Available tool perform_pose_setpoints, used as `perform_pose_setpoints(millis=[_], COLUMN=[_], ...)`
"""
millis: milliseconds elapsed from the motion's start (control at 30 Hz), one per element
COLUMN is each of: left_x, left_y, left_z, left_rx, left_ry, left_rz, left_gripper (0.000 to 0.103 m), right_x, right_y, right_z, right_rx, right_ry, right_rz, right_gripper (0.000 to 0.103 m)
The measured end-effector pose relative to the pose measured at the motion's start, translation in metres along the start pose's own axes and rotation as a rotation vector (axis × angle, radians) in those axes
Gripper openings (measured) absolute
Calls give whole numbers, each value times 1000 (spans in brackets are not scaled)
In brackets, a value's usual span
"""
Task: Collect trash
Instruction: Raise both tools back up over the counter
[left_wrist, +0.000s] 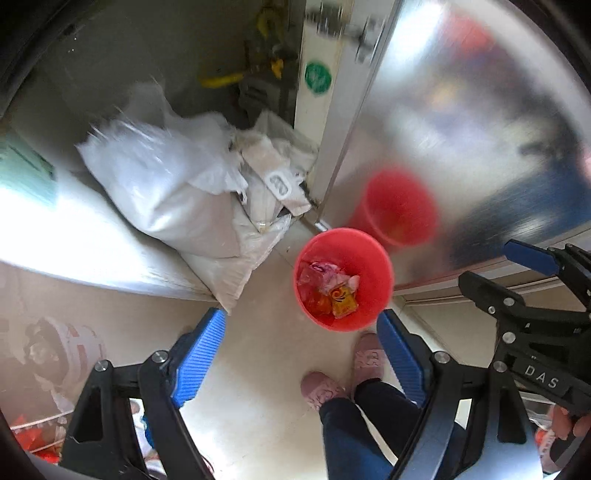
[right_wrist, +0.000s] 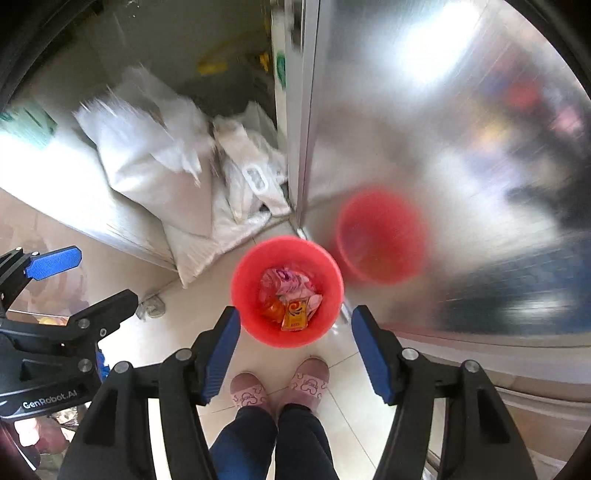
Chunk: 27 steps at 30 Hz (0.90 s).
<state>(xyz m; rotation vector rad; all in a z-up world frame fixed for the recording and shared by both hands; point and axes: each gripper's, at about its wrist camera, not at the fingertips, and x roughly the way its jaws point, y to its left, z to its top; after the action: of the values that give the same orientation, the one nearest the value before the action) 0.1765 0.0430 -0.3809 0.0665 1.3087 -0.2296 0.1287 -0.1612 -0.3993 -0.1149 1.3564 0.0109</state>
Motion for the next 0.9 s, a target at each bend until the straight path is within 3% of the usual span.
perform_pose_setpoints(millis=[200, 367, 500, 600, 900], left_x=[-103, -174, -215, -243, -292], left_y=[-8, -14, -18, -20, -23], left_z=[9, 17, 29, 40, 80], left_rx=[2, 12, 27, 42, 71], left_ry=[-56, -140, -196, -244, -326], left_rz=[-2, -4, -10, 8, 4], left_gripper=[83, 83, 83, 84, 84], right_x=[-97, -177, -223, -250, -299], right_y=[4, 2, 2, -1, -7], right_z=[12, 19, 26, 30, 50], right_rx=[-9, -19, -35, -32, 25], right_ry=[-70, -187, -252, -302, -401], right_rz=[19, -7, -26, -48, -54], right_gripper=[75, 86, 87, 96, 102])
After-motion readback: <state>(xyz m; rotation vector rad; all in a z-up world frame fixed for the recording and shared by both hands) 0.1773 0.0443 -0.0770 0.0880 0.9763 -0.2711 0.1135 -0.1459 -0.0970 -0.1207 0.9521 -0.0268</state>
